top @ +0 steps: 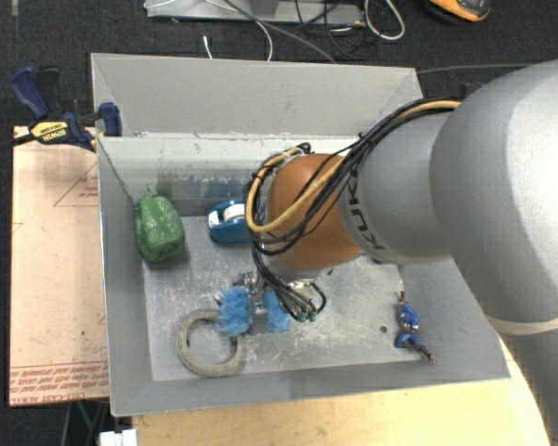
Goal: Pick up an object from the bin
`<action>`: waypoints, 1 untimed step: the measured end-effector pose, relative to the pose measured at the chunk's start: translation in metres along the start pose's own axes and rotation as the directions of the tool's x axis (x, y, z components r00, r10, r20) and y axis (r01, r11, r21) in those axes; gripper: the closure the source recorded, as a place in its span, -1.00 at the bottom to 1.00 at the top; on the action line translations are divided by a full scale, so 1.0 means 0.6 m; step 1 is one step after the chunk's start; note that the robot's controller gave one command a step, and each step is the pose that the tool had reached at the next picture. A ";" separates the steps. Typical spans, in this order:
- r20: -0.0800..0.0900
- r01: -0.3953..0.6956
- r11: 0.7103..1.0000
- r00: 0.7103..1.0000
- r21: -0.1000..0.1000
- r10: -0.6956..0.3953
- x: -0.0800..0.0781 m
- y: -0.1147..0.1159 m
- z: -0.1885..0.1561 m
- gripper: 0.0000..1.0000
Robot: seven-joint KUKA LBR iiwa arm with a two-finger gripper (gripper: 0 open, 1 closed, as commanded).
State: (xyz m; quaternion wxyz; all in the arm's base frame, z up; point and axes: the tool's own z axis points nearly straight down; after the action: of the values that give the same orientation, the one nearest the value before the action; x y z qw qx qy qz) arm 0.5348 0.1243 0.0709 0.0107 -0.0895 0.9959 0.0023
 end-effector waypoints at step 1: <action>0.002 -0.006 1.000 1.000 -0.001 0.006 0.001 -0.005 -0.007 1.00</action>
Offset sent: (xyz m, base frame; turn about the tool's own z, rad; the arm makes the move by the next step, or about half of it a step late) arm 0.0070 0.0029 0.0102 0.0005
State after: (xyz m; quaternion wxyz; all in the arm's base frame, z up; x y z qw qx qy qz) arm 0.5348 0.1213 0.0750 0.0119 -0.0867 0.9962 0.0031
